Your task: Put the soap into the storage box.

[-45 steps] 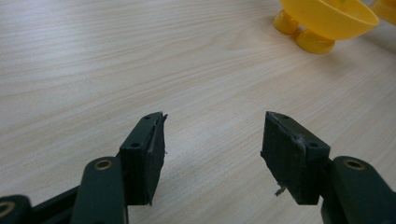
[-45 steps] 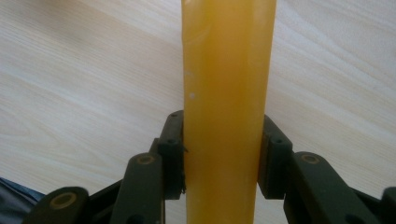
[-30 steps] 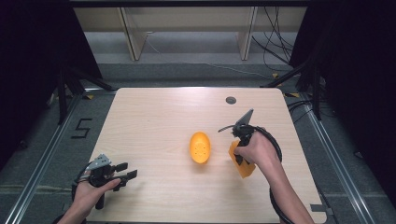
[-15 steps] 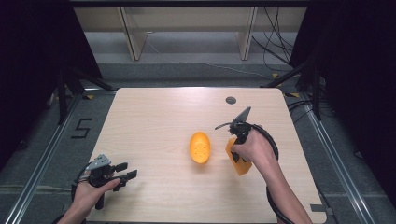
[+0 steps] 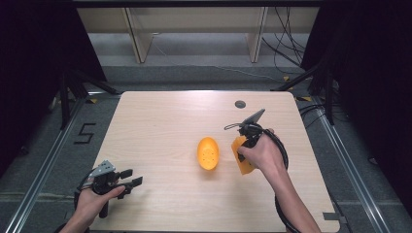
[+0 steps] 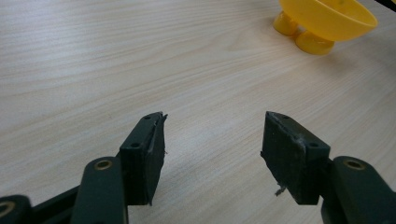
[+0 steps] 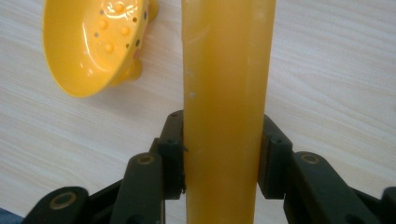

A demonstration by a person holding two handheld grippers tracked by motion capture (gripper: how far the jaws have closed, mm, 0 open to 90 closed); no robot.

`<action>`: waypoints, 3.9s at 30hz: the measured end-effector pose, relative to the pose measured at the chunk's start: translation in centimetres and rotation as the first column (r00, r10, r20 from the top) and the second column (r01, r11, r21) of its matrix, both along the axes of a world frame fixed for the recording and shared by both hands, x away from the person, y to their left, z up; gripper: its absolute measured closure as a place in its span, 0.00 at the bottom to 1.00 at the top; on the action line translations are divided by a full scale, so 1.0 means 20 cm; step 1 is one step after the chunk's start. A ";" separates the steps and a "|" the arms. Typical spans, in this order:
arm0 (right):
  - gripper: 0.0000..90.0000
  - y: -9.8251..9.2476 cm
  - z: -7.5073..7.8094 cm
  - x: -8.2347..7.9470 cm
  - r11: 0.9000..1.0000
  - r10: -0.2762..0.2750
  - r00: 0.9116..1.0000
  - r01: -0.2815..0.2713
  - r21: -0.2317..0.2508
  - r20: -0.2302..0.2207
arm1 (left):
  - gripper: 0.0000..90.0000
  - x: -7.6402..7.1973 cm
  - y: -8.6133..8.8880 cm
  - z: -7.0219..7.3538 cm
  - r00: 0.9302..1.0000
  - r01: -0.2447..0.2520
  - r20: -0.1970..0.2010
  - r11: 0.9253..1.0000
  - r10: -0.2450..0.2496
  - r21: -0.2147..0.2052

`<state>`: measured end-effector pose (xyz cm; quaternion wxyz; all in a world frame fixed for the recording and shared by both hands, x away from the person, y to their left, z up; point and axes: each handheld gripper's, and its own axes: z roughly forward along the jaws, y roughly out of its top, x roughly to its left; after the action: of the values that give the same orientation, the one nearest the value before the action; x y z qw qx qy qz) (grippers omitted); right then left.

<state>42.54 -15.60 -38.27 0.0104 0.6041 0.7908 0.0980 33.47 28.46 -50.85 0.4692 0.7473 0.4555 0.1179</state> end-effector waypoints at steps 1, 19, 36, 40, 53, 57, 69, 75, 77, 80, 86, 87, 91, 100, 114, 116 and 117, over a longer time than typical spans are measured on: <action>0.68 0.01 0.01 -0.01 1.000 -0.028 1.000 0.028 0.009 0.003 | 0.43 0.00 0.00 0.00 1.000 0.002 0.000 1.000 -0.002 0.004; 0.68 0.04 0.05 -0.01 0.996 -0.050 0.995 0.043 0.075 0.086 | 0.43 0.00 0.00 0.00 1.000 -0.001 0.000 1.000 0.001 -0.001; 0.68 0.16 0.12 0.04 0.991 -0.103 0.993 0.098 0.092 0.052 | 0.43 0.00 0.00 0.00 1.000 0.003 0.001 1.000 -0.003 -0.012; 0.68 0.17 0.11 0.05 0.991 -0.093 0.994 0.087 0.100 0.059 | 0.43 0.00 0.00 0.00 1.000 0.005 -0.005 1.000 -0.005 -0.010; 0.68 0.23 0.12 0.09 0.984 -0.144 0.989 0.145 0.108 -0.009 | 0.43 0.00 0.00 0.00 1.000 0.008 0.002 1.000 -0.008 -0.019; 0.68 0.22 0.11 0.10 0.991 -0.094 0.995 0.090 0.102 0.033 | 0.43 0.00 0.01 0.00 1.000 0.011 0.005 1.000 -0.011 -0.013; 0.68 0.26 0.12 0.10 0.985 -0.132 0.991 0.133 0.114 -0.012 | 0.43 0.00 0.01 0.00 1.000 0.012 -0.003 1.000 -0.012 -0.013; 0.68 0.29 0.10 0.11 0.989 -0.094 0.995 0.090 0.115 0.035 | 0.43 0.00 0.00 0.00 1.000 0.011 -0.002 1.000 -0.011 -0.015; 0.68 0.31 0.11 0.11 0.989 -0.108 0.994 0.107 0.106 -0.005 | 0.43 0.00 0.01 0.00 1.000 0.012 0.001 1.000 -0.012 -0.015; 0.68 0.33 0.11 0.12 0.988 -0.112 0.994 0.113 0.105 -0.015 | 0.43 0.00 0.00 0.00 1.000 0.011 0.001 1.000 -0.011 -0.017; 0.68 0.35 0.10 0.13 0.988 -0.114 0.993 0.114 0.108 0.000 | 0.43 0.00 0.00 0.00 1.000 0.011 0.001 1.000 -0.011 -0.017; 0.68 0.35 0.10 0.13 0.988 -0.114 0.993 0.114 0.108 0.000 | 0.43 0.00 0.00 0.00 1.000 0.011 0.001 1.000 -0.011 -0.017; 0.68 0.36 0.10 0.14 0.988 -0.115 0.993 0.115 0.100 -0.013 | 0.43 0.00 0.01 0.00 1.000 0.013 0.000 1.000 -0.013 -0.015; 0.68 0.39 0.09 0.16 0.990 -0.106 0.994 0.107 0.093 -0.019 | 0.43 0.00 0.01 0.00 1.000 0.018 0.007 1.000 -0.018 -0.012; 0.68 0.42 0.08 0.17 0.990 -0.106 0.994 0.109 0.084 -0.035 | 0.43 0.00 0.01 0.00 1.000 0.010 0.000 1.000 -0.010 -0.020; 0.68 0.42 0.07 0.18 0.993 -0.093 0.995 0.094 0.075 -0.023 | 0.43 0.00 0.01 0.00 1.000 0.010 0.000 1.000 -0.010 -0.020; 0.68 0.43 0.07 0.17 0.991 -0.100 0.995 0.102 0.082 -0.027 | 0.43 0.00 0.01 0.00 1.000 0.010 0.000 1.000 -0.010 -0.020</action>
<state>45.94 -7.06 -36.81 -0.0189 0.6443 0.7545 0.1233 33.45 28.60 -50.78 0.4773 0.7448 0.4529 0.1107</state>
